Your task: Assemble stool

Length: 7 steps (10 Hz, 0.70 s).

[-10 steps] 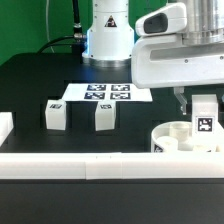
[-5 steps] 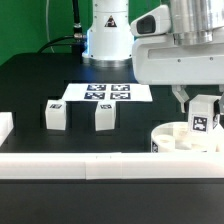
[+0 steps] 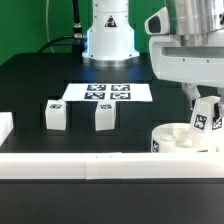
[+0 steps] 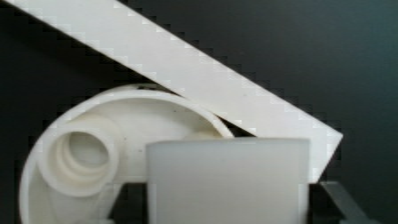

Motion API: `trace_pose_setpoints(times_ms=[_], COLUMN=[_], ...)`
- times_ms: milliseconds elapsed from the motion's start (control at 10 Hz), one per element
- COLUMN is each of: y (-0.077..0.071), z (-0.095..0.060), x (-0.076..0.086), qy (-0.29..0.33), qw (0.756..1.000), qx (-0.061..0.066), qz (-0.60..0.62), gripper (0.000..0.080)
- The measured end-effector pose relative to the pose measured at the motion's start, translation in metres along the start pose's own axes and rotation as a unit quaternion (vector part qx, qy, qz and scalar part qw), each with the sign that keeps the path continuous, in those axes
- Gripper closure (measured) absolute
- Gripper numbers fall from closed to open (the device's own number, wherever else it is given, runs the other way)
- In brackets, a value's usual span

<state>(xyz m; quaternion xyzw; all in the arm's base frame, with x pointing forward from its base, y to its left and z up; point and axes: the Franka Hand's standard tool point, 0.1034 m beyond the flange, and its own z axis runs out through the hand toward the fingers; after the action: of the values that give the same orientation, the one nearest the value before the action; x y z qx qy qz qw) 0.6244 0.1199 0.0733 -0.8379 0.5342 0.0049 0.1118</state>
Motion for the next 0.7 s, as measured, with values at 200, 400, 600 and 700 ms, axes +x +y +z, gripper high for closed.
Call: trace_pose_setpoints(times_ms=[200, 400, 600, 700], y=[-0.0002, -0.0002, -0.0005, -0.0010], z=[0.0006, 0.0004, 0.0007, 0.0010], x=[-0.0017, 0.0034, 0.0054, 0.0045], qy=[-0.006, -0.018, -0.027, -0.036], qw=[0.998, 0.983, 0.957, 0.940], qx=[0.003, 0.029, 0.055, 0.063], qz=[0.056, 0.178, 0.283, 0.334], gripper=[0.0461, 0.0461, 0.0461, 0.0461])
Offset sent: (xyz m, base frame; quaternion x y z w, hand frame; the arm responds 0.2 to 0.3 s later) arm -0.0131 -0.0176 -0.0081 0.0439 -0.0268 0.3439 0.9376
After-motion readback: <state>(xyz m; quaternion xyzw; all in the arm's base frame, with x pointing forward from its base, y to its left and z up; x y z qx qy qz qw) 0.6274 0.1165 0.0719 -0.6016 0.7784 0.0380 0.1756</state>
